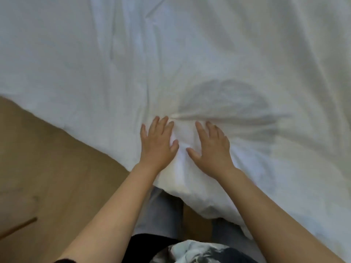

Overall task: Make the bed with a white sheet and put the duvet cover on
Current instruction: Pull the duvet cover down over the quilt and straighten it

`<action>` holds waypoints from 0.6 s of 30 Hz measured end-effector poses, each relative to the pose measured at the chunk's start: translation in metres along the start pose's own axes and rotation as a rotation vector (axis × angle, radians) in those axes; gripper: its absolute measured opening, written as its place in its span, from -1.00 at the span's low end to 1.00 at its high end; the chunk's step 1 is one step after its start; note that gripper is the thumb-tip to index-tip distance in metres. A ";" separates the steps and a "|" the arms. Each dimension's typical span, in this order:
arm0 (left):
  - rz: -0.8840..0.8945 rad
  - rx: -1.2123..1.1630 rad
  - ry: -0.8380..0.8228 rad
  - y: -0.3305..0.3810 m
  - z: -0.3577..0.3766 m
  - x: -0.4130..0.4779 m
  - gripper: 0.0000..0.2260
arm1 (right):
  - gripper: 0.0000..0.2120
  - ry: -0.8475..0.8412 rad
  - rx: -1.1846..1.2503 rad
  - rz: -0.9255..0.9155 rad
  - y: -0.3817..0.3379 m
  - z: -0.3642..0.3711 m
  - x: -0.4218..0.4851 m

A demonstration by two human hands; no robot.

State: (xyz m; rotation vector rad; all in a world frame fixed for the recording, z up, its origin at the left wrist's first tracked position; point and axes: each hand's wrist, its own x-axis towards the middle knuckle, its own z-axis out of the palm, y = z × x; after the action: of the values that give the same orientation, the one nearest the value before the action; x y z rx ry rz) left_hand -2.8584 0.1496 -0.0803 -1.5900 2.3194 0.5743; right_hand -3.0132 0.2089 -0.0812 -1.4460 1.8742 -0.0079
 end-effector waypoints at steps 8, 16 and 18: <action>-0.980 -1.076 0.274 -0.135 0.023 -0.049 -0.09 | -0.35 -0.030 -0.217 -0.062 -0.129 0.063 0.042; -0.991 -2.183 -0.025 -0.062 0.078 -0.073 -0.51 | -0.42 0.005 -0.101 -0.167 -0.103 0.065 0.017; -0.926 -2.159 -0.025 -0.046 0.087 -0.077 -0.26 | -0.33 0.014 -0.099 -0.176 -0.084 0.066 -0.005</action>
State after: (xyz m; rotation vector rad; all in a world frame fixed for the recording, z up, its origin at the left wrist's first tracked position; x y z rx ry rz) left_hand -2.7880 0.2392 -0.1310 -2.4954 -0.2432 2.8838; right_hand -2.9067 0.2110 -0.0896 -1.6793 1.7743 -0.0103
